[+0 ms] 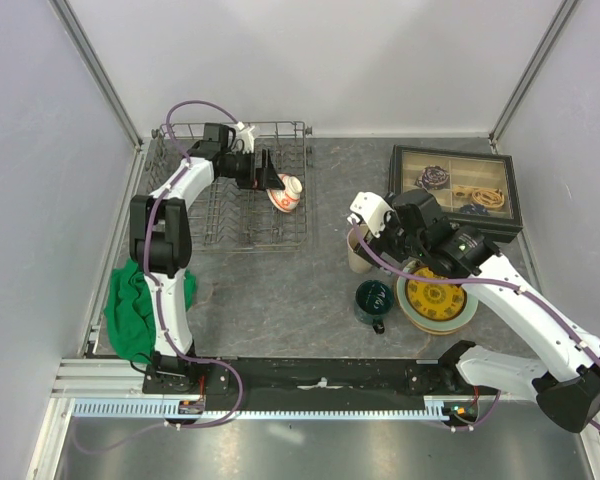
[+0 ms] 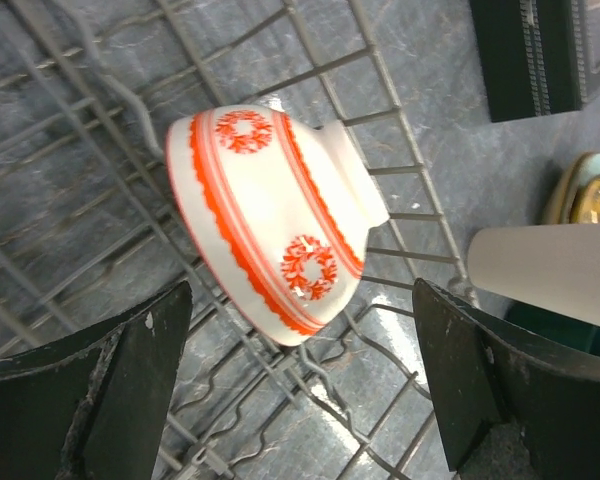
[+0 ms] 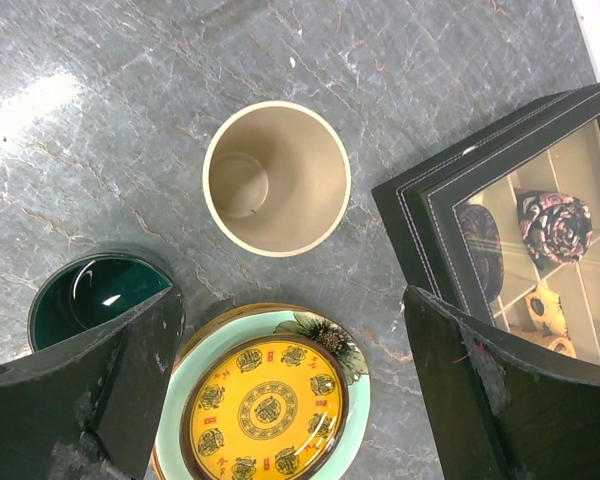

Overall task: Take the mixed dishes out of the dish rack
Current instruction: Pick up the bowl from the dish rack.

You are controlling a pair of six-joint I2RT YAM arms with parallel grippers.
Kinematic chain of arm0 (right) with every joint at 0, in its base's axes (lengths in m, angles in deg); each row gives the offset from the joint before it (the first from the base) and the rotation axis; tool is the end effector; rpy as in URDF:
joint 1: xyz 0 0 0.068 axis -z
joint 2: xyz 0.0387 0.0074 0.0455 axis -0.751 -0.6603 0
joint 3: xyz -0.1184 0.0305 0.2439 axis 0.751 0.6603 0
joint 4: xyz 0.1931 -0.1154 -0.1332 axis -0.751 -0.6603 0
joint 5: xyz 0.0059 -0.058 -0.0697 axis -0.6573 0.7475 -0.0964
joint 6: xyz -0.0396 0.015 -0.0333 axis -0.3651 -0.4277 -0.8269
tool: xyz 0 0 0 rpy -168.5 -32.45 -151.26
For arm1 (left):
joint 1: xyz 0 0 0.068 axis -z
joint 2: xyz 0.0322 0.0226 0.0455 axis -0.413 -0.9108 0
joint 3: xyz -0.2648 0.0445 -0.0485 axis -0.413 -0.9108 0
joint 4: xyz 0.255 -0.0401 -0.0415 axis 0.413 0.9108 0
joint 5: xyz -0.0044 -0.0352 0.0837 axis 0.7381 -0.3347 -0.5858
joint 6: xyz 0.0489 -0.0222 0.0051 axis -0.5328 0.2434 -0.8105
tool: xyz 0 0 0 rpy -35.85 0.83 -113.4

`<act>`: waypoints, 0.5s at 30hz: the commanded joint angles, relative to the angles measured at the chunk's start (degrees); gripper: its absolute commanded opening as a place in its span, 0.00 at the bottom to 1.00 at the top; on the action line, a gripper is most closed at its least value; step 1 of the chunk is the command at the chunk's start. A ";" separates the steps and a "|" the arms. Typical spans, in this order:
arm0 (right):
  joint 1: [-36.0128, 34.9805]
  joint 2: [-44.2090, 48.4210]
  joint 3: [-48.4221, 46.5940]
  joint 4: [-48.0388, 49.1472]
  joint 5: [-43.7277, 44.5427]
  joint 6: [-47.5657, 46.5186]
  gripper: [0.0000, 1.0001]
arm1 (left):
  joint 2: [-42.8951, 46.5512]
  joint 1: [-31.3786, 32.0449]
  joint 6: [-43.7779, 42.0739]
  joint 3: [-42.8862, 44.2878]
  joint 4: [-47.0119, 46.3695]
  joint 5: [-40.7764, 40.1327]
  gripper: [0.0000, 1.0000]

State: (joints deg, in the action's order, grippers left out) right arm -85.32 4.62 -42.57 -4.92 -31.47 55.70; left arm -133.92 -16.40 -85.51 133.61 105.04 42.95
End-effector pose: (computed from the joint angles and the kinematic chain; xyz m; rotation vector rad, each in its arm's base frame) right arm 0.1806 0.1326 0.3416 -1.1944 1.9737 0.0410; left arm 0.4683 -0.0903 0.2132 0.4260 2.3444 -1.0073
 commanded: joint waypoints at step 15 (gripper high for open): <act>-0.10 2.93 3.69 1.91 2.13 1.10 0.98 | -1.12 -0.08 7.96 -0.47 -7.97 15.31 0.90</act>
State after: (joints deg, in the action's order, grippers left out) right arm -85.32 5.93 -39.68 -4.46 -30.55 55.87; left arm -134.14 -16.62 -79.89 133.17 99.75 54.60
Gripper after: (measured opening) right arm 0.982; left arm 0.910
